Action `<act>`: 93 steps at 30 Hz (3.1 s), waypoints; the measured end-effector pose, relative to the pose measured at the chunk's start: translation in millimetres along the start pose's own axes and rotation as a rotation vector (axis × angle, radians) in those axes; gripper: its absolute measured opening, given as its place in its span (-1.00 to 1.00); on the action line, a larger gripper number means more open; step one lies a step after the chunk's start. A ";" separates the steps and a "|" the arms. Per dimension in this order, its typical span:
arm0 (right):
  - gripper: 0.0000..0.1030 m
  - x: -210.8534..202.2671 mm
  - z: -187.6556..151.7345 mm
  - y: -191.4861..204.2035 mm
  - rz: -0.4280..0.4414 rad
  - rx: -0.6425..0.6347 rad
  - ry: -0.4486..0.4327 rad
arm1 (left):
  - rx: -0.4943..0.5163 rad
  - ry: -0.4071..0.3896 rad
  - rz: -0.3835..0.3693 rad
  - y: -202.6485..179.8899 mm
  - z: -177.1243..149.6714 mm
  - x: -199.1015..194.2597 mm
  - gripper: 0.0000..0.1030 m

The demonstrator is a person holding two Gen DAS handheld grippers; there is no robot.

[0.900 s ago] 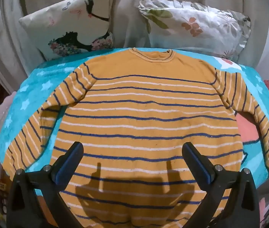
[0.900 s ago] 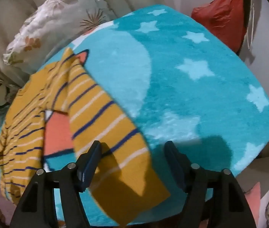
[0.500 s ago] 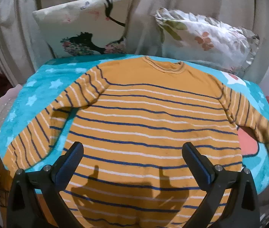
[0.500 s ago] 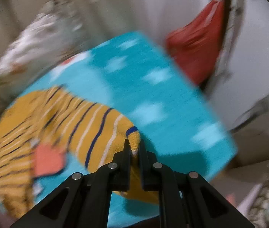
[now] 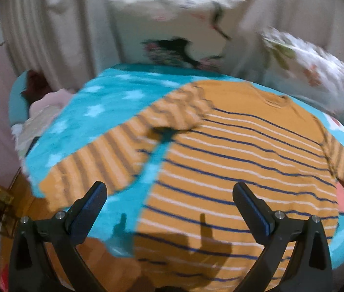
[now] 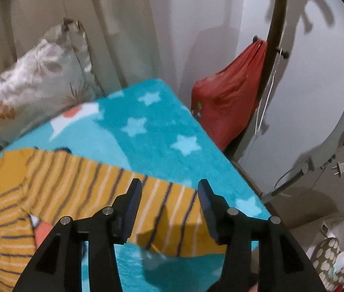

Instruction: Fold small clothes

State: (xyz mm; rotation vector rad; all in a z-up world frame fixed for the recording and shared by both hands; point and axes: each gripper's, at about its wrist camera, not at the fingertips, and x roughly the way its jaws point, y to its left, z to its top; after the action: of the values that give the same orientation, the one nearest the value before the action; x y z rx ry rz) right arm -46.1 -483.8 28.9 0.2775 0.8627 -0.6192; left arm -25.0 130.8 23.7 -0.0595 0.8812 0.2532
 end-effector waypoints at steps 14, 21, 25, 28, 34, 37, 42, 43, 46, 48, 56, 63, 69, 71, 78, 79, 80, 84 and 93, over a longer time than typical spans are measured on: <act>0.83 -68.8 -45.1 127.3 0.135 -0.106 -0.088 | -0.215 0.046 0.149 176.6 7.0 44.0 1.00; 0.81 -72.0 -103.2 235.6 0.264 -0.227 0.063 | -0.201 0.135 0.089 210.4 9.7 93.2 1.00; 0.81 -88.9 -127.9 283.8 0.279 -0.323 0.047 | -0.193 0.164 0.056 222.7 10.3 111.2 1.00; 0.81 -97.3 -137.4 303.9 0.282 -0.359 0.041 | -0.184 0.181 0.021 232.0 11.9 123.1 1.00; 0.81 -102.9 -152.3 325.7 0.277 -0.380 0.062 | -0.148 0.224 -0.167 236.9 13.2 138.3 0.90; 0.81 -103.2 -158.6 337.2 0.266 -0.383 0.075 | -0.078 0.291 -0.235 228.9 12.7 144.3 -0.59; 0.66 -107.1 -163.8 347.6 0.265 -0.394 0.089 | -0.037 0.304 -0.229 234.8 21.9 142.1 -0.86; 0.61 -107.6 -164.6 348.6 0.269 -0.397 0.092 | -0.038 0.287 -0.209 240.2 31.1 141.0 -0.86; 0.58 -109.4 -168.9 354.6 0.270 -0.402 0.096 | -0.028 0.236 -0.130 256.3 64.5 142.6 -0.86; 0.58 -110.0 -171.8 356.4 0.267 -0.402 0.098 | -0.017 0.197 -0.071 267.9 87.8 145.0 -0.86; 0.58 -108.2 -184.7 341.2 0.236 -0.369 0.121 | 0.048 0.147 0.030 275.5 140.6 169.3 -0.70; 0.58 -106.1 -188.8 305.6 0.166 -0.321 0.132 | -0.017 0.123 -0.017 270.0 137.3 158.0 -0.33; 0.58 -97.4 -184.5 234.7 0.047 -0.215 0.169 | -0.007 0.104 -0.201 224.9 106.3 122.8 0.08; 0.58 -89.8 -186.4 209.0 0.059 -0.161 0.210 | -0.001 0.136 -0.258 206.5 90.6 117.0 0.09; 0.23 -63.5 -200.6 186.1 0.284 -0.094 0.349 | 0.044 0.276 -0.428 119.1 14.3 95.3 0.09; 0.23 -62.3 -203.1 186.3 0.316 -0.094 0.363 | 0.054 0.291 -0.445 106.9 4.3 92.1 0.10; 0.21 -60.5 -206.3 187.3 0.346 -0.100 0.376 | 0.071 0.297 -0.446 96.7 -3.9 88.9 0.10; -0.22 -55.5 -221.9 197.0 0.406 -0.179 0.414 | 0.125 0.301 -0.408 62.5 -31.8 77.2 0.12; -0.38 -62.7 -235.8 165.1 0.399 -0.281 0.431 | 0.083 0.340 -0.247 64.7 -83.4 63.6 0.11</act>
State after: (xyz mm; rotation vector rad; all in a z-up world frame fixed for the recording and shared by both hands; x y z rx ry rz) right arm -122.7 -218.3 -73.4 0.3217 1.2532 -0.0579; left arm -65.0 192.9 -74.9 -0.1361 1.2101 -0.0273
